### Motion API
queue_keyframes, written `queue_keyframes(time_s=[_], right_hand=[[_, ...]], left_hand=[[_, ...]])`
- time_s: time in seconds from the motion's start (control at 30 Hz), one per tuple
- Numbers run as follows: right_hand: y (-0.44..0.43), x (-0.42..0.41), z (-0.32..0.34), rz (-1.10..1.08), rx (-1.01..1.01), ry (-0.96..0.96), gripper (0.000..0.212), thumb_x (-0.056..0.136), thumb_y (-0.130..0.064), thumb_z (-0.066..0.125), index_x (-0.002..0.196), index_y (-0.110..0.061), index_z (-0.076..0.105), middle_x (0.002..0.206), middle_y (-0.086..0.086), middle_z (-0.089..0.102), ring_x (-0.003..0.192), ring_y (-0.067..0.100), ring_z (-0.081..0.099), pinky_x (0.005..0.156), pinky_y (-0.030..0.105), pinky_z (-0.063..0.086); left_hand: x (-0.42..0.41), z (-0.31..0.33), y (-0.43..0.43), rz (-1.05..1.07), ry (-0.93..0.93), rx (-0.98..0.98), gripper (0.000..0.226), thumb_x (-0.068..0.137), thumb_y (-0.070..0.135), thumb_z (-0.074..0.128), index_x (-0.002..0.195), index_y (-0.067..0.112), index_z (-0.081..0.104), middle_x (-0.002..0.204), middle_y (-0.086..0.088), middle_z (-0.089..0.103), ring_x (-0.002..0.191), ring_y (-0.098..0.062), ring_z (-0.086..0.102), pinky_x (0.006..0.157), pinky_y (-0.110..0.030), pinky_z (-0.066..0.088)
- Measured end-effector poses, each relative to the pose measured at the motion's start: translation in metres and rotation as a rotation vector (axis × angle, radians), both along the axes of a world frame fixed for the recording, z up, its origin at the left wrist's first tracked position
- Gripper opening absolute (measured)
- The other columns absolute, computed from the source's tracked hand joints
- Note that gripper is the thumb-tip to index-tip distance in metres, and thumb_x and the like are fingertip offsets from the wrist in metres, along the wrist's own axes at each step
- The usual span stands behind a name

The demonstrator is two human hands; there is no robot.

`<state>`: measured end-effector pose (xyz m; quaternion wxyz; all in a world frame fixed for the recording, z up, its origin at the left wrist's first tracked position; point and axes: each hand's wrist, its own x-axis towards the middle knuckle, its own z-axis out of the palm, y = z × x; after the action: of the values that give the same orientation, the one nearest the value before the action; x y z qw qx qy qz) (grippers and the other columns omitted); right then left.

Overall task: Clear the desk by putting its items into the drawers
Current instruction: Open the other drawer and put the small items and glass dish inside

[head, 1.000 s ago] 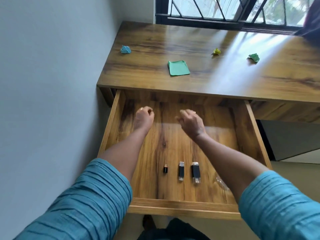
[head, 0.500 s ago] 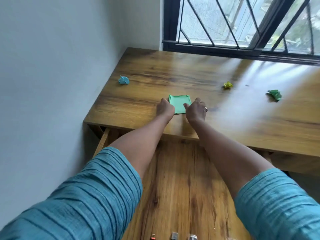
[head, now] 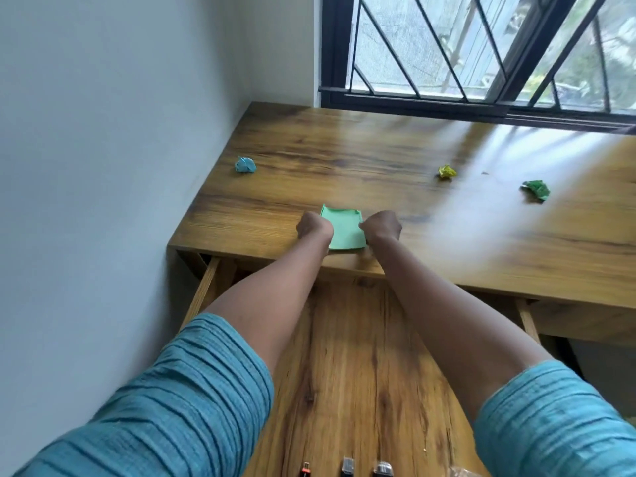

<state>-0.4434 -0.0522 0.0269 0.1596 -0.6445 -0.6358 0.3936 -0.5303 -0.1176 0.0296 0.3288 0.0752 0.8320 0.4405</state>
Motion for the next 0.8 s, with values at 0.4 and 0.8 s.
queue_keyframes(time_s=[0.4, 0.8], right_hand=[[-0.148, 0.017, -0.012, 0.253, -0.141, 0.123, 0.025, 0.080, -0.010, 0.073, 0.103, -0.002, 0.071, 0.092, 0.012, 0.069, 0.075, 0.019, 0.062, 0.068, 0.026, 0.052], [-0.316, 0.051, -0.073, 0.213, -0.426, 0.050, 0.007, 0.081, 0.004, 0.068, 0.081, 0.002, 0.061, 0.090, 0.018, 0.068, 0.075, 0.029, 0.071, 0.063, 0.043, 0.061]], left_hand=[[-0.004, 0.011, -0.188, -0.130, -0.237, 0.084, 0.041, 0.092, -0.018, 0.039, 0.132, -0.010, 0.044, 0.119, -0.024, 0.056, 0.105, -0.026, 0.055, 0.097, -0.042, 0.044], [0.020, -0.090, -0.344, -0.284, -0.165, -0.310, 0.038, 0.086, -0.016, 0.043, 0.122, -0.006, 0.053, 0.102, -0.018, 0.056, 0.094, -0.026, 0.055, 0.076, -0.035, 0.043]])
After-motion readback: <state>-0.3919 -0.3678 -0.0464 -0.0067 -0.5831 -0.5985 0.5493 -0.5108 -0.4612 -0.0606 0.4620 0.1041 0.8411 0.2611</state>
